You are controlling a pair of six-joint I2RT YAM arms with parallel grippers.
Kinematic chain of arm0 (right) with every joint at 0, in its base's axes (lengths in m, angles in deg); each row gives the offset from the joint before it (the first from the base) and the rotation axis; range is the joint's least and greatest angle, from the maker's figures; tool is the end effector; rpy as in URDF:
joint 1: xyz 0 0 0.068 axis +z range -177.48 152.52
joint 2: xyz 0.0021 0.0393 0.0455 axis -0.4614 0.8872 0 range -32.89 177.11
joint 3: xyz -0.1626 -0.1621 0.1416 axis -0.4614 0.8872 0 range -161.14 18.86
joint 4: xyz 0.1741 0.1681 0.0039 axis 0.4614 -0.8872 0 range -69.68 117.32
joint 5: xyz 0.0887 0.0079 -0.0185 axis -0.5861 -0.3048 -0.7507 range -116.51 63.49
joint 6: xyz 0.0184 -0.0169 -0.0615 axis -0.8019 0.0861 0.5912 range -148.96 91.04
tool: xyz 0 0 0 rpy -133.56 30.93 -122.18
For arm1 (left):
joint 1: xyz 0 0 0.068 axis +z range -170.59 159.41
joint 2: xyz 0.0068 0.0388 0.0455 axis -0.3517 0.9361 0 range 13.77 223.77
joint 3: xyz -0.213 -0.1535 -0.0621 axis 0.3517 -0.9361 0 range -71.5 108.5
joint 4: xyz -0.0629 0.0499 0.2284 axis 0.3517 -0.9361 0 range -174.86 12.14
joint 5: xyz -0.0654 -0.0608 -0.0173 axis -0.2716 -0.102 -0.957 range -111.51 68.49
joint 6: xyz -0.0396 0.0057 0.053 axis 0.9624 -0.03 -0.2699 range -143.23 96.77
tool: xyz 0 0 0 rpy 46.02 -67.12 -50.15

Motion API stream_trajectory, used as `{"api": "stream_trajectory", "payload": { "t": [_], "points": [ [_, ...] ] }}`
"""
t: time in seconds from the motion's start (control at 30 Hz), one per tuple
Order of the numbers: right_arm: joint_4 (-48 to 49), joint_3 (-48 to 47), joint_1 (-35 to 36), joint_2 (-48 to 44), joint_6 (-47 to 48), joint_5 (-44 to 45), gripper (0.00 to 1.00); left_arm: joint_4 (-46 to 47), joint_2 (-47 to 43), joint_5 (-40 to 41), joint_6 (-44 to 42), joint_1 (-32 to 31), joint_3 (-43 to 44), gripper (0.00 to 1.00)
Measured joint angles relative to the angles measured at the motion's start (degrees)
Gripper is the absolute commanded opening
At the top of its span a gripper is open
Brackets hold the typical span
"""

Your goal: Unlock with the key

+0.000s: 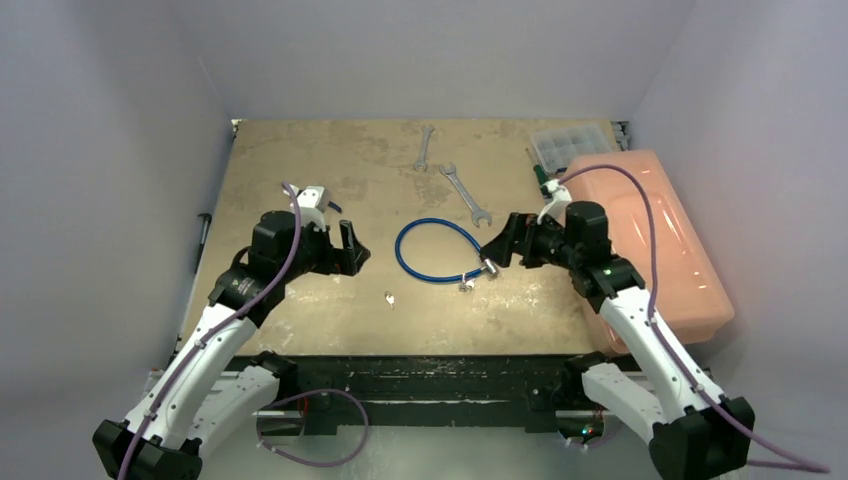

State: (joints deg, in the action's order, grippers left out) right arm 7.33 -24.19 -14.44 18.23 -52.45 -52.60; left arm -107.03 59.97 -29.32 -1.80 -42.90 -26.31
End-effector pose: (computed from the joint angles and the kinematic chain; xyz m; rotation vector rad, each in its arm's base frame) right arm 0.1834 0.0662 0.2874 -0.0994 2.1160 0.8560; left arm 0.1580 -0.0725 0.2944 0.1008 2.1475 -0.5965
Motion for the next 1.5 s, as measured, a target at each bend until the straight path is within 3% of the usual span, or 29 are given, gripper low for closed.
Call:
{"api": "stream_trajectory", "payload": {
  "t": [0.2, 0.5, 0.77, 1.07, 1.5],
  "points": [
    [-1.4, -0.4, 7.1, 6.6, -2.6, 7.3, 0.99, 0.0, 0.0, 0.1, 0.0, -0.1, -0.1, 0.96],
    [-2.4, -1.9, 25.0, 14.1, -6.4, 19.9, 0.93, 0.0, -0.6, 0.6, 0.0, -0.7, -0.1, 0.95],
    [-3.3, -4.6, 32.0, 23.0, -11.8, 34.7, 0.86, 0.0, -1.7, 1.7, 0.0, -0.9, -0.1, 0.95],
    [-3.2, -5.8, 35.5, 29.4, -14.0, 43.2, 0.57, 0.0, -2.9, 3.8, 0.0, -1.1, -0.3, 0.94],
    [-3.4, -12.6, 36.5, 41.5, -14.0, 49.3, 0.48, 0.0, -4.8, 6.6, 0.0, -1.5, -1.0, 0.93]
  ]
}}
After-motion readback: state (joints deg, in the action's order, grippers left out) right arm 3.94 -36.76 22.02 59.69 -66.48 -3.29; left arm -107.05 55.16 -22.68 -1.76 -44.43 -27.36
